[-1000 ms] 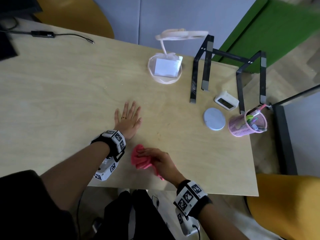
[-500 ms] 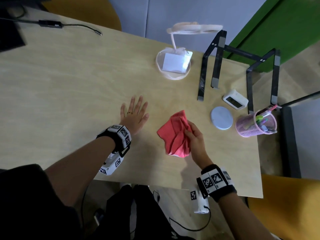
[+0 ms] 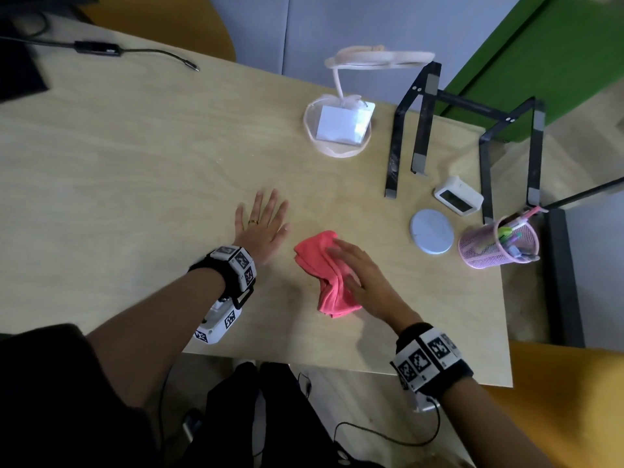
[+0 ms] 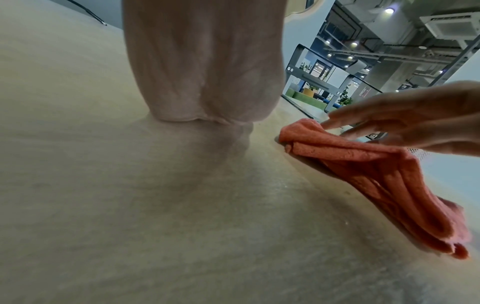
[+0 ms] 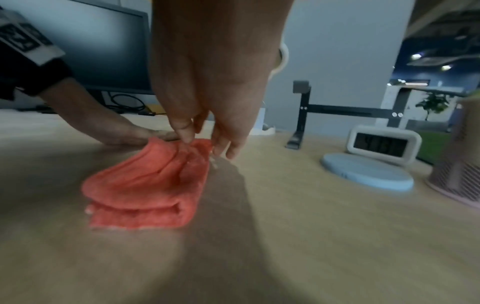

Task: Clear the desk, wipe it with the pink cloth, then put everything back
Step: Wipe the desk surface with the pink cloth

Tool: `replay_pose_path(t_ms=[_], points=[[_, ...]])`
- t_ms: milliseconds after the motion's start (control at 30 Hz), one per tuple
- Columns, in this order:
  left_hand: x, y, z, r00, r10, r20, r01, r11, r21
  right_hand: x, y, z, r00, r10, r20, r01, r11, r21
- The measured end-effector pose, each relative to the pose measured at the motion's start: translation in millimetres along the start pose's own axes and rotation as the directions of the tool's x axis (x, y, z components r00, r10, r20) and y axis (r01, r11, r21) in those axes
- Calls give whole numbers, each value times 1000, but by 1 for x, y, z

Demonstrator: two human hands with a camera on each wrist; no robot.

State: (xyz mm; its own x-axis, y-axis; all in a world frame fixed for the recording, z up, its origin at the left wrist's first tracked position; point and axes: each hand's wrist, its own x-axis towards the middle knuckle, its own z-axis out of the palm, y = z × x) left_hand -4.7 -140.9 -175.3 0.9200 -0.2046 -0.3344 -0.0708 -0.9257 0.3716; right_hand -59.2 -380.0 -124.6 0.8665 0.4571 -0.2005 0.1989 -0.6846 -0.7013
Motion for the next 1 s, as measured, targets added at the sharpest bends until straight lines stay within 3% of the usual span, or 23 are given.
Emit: replay_pose_path(t_ms=[67,133,200,300,400,467,567,700,800,1000], points=[[0,1,-1,1000,-9,6,9,1000,0,13,-4,-5,989,133,-58,-130,990,50],[0,2,-2,1000,-16,9,16,1000,-7,27,-11,-9,938,328,-112,-297,928,225],[0,1,-1,1000,-14,13,14,1000,-6,41,-16,-11,889,455,-56,-413,847,335],[2,-1,1,1000,-9,21,10,1000,-17,57,-16,-8,870,493,15,-484,846,223],[2,-1,1,1000,-8,25,9,1000,-24,63,-20,-12,911,412,30,-413,908,64],[2,-1,0,999,-10,39,11,1000,-27,61,-28,-22,935,353,-7,-351,932,90],[1,0,-1,999,-8,39,9,1000,-17,53,-45,-40,950,233,-207,-200,966,165],[1,0,-2,999,-11,43,12,1000,-22,27,-62,-54,899,-32,-437,117,979,168],[2,-1,0,1000,-9,30,9,1000,2,2,-46,-31,885,-167,-435,222,972,78],[2,0,1,999,-18,36,17,1000,7,-36,12,37,935,-183,-304,168,983,-76]])
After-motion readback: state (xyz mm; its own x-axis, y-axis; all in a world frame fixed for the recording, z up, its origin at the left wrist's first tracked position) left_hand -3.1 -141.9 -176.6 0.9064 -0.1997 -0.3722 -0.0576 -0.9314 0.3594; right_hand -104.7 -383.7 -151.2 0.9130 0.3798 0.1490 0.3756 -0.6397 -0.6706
